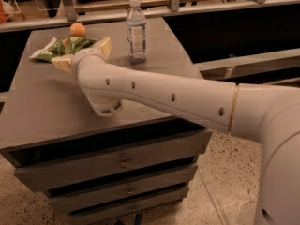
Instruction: Move green jalapeno chip bag near orange
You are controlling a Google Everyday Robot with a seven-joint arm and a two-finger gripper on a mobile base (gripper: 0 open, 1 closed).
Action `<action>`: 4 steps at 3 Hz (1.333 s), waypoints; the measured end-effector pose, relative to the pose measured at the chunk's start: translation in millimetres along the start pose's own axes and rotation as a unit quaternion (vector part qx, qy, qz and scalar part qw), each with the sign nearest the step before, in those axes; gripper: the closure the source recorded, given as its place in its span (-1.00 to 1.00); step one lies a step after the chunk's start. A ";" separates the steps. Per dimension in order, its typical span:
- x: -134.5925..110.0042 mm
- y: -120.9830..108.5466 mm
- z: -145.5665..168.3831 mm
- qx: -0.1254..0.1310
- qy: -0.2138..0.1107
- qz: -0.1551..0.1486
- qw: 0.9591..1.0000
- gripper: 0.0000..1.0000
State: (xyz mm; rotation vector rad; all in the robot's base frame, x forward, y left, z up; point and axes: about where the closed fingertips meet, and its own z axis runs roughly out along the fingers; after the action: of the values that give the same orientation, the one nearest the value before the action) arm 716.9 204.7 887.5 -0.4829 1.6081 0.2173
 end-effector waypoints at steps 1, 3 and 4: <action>1.9 9.1 -25.5 -0.025 -0.011 -0.001 1.000 -1.00; -10.3 16.9 -80.8 -0.080 -0.054 -0.030 0.995 -1.00; -14.9 17.4 -114.3 -0.078 -0.053 -0.041 0.995 -1.00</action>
Offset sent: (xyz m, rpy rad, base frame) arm -0.0869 -0.0159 0.0143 0.0269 -0.1140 0.2693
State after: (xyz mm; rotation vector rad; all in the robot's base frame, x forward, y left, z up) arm 606.7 174.8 911.4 -0.6452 1.4709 0.3029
